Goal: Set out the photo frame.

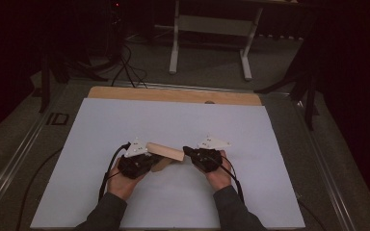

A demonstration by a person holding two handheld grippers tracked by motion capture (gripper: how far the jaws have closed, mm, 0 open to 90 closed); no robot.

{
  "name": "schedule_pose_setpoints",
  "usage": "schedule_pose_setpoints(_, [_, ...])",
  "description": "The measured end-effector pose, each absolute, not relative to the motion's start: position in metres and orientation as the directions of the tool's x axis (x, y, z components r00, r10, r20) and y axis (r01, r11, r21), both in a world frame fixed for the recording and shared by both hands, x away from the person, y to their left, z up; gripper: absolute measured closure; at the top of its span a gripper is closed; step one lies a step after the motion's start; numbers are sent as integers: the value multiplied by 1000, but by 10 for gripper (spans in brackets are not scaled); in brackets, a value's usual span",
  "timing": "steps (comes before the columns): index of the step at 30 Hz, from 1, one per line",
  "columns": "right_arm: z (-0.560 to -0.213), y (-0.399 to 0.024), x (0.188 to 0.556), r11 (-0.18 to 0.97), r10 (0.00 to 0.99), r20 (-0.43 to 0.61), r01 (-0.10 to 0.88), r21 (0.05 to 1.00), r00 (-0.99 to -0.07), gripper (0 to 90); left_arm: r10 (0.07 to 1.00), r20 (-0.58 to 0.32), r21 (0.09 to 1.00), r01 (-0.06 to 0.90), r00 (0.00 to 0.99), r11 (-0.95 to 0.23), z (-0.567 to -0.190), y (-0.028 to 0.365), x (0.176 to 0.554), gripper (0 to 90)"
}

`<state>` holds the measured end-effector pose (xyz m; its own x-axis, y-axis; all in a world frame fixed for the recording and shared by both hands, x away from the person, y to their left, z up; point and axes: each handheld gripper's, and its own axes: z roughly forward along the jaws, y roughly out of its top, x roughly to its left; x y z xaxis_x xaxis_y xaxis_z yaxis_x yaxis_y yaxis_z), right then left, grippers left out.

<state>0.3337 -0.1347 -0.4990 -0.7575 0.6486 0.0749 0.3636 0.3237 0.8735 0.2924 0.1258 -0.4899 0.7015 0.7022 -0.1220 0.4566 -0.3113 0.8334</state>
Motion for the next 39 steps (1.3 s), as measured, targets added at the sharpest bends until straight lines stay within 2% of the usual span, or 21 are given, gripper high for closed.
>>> schedule_pose_setpoints(39, [-497, -119, 316, 401, 584, 13, 302, 865, -812, 896, 700, -123, 834, 456, 703, -311, -489, 123, 291, 897])
